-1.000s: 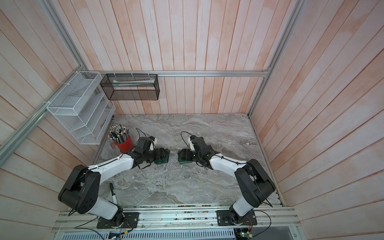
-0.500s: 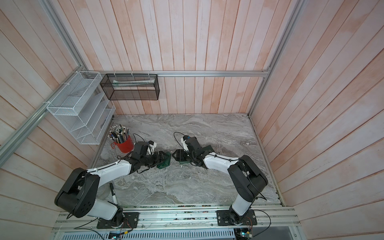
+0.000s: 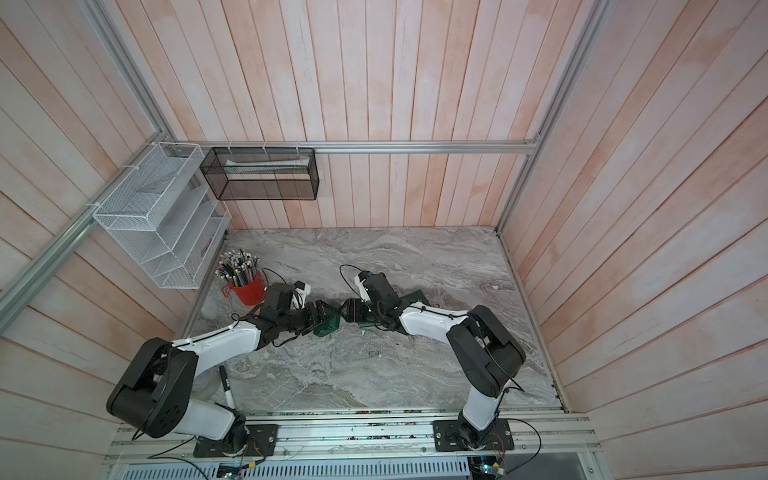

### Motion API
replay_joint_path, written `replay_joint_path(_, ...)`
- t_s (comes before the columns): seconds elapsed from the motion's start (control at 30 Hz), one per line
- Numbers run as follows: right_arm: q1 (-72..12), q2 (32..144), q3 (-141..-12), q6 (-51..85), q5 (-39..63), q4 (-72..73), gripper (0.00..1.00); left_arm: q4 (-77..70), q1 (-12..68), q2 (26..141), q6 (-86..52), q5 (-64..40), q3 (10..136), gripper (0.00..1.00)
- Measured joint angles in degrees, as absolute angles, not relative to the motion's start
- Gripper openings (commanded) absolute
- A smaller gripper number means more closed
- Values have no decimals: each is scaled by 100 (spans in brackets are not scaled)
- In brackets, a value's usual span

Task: Take the rings out of the lift-off lid box
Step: Open the lid on the jewelry box.

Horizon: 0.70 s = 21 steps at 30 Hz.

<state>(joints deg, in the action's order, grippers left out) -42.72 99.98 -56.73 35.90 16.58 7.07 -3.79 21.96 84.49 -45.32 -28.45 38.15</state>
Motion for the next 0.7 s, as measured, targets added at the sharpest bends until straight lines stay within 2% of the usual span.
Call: replay_joint_path(0.7,-4536,10335,-5824,3424,1551,425,65,-261,2132,8377,-4733,-2777,3465,83)
